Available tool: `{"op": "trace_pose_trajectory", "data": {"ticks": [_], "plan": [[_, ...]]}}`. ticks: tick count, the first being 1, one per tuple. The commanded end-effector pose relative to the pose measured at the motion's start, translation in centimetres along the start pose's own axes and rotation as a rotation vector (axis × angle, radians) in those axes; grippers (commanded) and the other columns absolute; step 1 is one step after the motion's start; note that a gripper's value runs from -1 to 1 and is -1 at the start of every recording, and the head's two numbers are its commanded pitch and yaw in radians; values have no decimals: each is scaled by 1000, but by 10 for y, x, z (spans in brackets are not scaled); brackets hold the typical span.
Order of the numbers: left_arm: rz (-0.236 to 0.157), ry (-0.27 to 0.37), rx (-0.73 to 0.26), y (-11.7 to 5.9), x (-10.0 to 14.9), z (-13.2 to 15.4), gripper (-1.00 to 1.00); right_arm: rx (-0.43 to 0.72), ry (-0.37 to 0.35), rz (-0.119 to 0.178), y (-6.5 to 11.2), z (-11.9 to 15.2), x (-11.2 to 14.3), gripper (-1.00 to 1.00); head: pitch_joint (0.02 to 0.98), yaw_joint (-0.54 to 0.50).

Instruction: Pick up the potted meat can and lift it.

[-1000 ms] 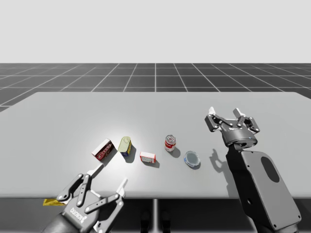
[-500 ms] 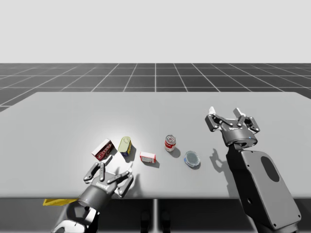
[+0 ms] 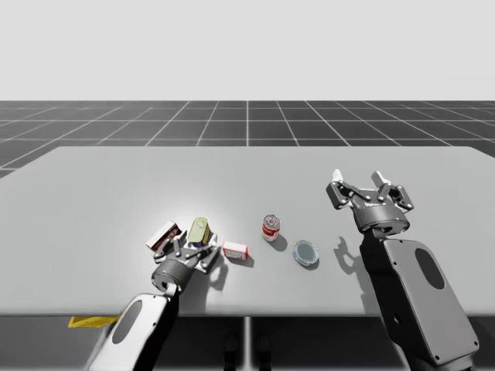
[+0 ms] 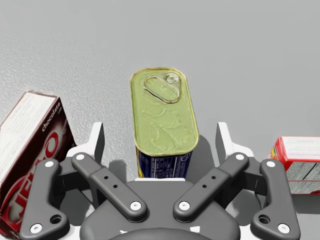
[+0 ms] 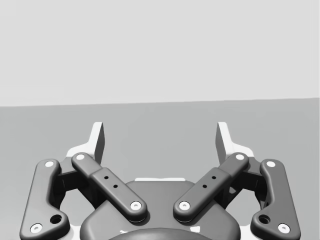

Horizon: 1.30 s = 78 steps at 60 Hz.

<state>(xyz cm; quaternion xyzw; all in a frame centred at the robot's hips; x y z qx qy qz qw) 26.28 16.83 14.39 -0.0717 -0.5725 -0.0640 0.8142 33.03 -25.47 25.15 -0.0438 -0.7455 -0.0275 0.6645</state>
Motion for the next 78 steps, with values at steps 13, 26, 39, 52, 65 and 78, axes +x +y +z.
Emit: {"op": "trace_pose_trajectory", "data": {"ticks": [13,26,39,52,65,78], "plan": [[-1,45,-10,-4,-14,-7,1000,1,-4,2,0,0,0,-1000,778,247],[-22,39,-19,-7,-17,-3,1000,-3,-2,7,0,0,-1,-1000,687,254],[-25,48,-40,-8,-18,-2,1000,-7,0,10,0,0,-2,-1000,499,269],[-32,28,-61,-9,-10,1,1000,-4,5,-2,-1,0,-2,-1000,444,263],[-72,-73,-82,-4,41,22,1000,-1,9,-9,-2,-1,-2,-1000,436,265],[-136,-175,-71,10,93,31,1000,10,12,-26,-4,-1,-3,-1000,437,269]]}}
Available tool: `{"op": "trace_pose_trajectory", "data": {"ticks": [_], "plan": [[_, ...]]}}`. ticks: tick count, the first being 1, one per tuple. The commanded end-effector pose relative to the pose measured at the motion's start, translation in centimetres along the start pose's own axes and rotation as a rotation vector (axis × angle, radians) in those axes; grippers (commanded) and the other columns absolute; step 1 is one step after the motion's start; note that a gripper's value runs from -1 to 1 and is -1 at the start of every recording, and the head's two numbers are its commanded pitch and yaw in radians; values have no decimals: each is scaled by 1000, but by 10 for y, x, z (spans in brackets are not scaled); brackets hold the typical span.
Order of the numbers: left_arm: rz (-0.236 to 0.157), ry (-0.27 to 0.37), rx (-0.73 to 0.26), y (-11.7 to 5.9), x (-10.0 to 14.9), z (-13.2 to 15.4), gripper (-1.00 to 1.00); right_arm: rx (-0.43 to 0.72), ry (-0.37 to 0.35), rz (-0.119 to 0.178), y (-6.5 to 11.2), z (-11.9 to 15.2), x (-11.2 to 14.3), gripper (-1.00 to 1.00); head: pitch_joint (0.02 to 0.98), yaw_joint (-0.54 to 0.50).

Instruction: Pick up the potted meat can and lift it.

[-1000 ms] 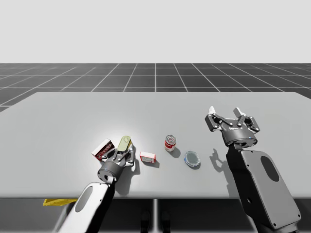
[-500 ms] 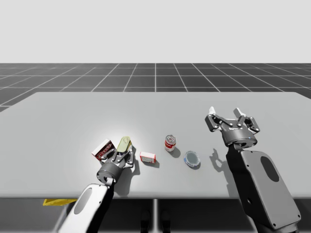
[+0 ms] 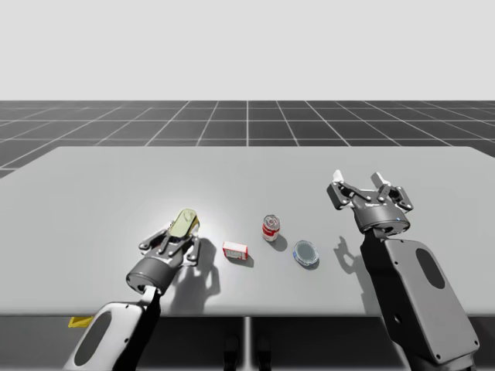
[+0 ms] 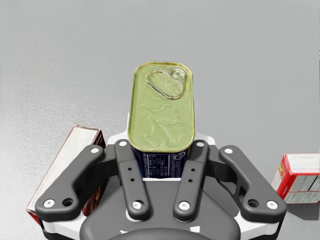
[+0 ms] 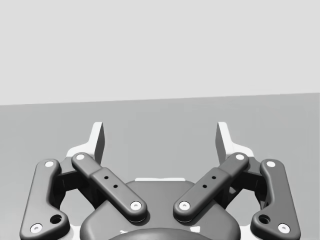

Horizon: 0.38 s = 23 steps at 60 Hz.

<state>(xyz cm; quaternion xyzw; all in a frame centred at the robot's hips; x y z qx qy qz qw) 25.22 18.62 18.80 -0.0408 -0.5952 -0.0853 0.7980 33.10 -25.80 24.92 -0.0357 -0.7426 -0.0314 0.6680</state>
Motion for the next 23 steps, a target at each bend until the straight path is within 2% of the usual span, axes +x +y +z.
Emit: {"op": "trace_pose_trajectory", "data": {"ticks": [1,7,11,23], "plan": [[-60,-136,-91,1,58,0,1000,5,2,-10,-1,-1,0,-1000,436,269],[-77,-170,-87,8,77,-1,1000,11,4,-14,-1,0,0,-1000,430,270],[-80,-210,-80,13,99,-4,1000,7,8,-8,-2,-1,-1,-1000,428,269],[-116,-326,-52,19,154,0,1000,3,17,-21,-3,-1,-1,-1000,418,274]]}}
